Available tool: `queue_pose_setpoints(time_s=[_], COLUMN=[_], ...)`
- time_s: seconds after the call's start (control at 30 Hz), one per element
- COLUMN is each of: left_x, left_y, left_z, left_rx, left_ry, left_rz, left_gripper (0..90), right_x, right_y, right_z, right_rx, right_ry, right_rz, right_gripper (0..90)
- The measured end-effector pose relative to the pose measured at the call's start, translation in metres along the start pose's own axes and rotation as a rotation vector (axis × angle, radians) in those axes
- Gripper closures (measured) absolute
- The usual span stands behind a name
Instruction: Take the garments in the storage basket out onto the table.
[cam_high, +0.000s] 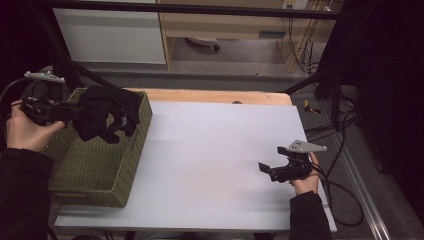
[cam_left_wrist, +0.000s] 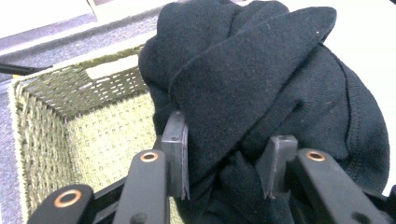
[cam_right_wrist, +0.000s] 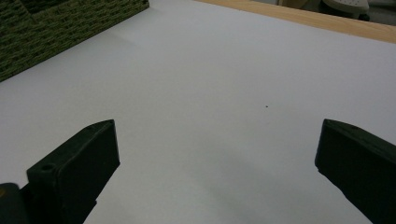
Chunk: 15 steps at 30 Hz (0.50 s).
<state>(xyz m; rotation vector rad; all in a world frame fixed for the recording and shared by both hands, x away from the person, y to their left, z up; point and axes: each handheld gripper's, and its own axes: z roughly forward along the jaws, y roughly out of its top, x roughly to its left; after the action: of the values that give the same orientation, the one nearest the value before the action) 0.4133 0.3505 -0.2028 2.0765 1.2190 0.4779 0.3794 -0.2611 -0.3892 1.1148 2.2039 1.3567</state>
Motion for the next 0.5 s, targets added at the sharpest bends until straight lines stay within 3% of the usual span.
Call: queue_pose_setpoints(time_s=[0.5], left_x=[-0.027], left_y=[0.013], left_z=[-0.002], left_rx=[-0.018], left_ry=[-0.045], left_rz=[0.056], left_gripper=[60.7], right_x=[0.000], right_y=[0.000], right_z=[0.000], right_rx=[-0.001], right_ry=[-0.001], right_rz=[0.002], right_gripper=[0.3])
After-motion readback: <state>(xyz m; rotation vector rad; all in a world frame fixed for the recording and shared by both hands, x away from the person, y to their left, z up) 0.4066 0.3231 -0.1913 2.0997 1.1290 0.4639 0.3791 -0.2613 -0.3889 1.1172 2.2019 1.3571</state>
